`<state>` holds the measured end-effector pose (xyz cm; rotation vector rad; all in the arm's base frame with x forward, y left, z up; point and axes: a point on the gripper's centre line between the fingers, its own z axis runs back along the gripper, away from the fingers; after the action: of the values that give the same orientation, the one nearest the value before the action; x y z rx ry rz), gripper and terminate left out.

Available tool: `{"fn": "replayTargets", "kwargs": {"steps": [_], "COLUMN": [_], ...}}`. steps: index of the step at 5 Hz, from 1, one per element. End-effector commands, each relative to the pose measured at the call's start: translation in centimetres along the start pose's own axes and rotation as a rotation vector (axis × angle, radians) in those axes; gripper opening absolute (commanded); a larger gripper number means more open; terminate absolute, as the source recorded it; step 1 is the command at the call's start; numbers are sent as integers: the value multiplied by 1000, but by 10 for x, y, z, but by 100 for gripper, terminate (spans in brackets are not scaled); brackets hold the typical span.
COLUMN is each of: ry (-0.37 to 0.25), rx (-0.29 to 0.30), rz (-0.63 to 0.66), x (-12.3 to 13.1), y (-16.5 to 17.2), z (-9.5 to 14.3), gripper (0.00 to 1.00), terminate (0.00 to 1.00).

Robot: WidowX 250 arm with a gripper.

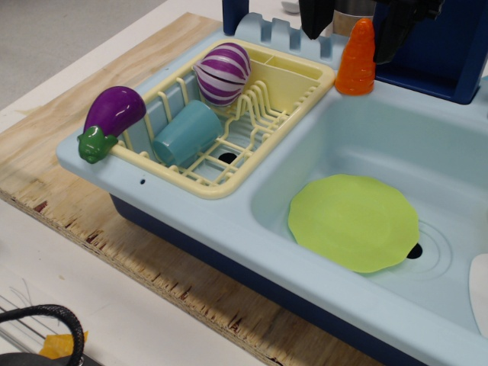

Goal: Put carrot on plate

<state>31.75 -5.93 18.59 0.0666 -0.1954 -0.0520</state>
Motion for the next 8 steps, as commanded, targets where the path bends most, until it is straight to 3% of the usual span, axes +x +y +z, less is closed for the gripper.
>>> {"fn": "replayTargets", "kwargs": {"steps": [1,3,8], "ry": [0,-61,-97], "rx": [0,-6,-9], "rz": [0,-38,-65], "x": [0,14,38], "y": [0,-1,8], "z": [0,-8,-20], "gripper": [100,100,100], "terminate": [0,0,0]}}
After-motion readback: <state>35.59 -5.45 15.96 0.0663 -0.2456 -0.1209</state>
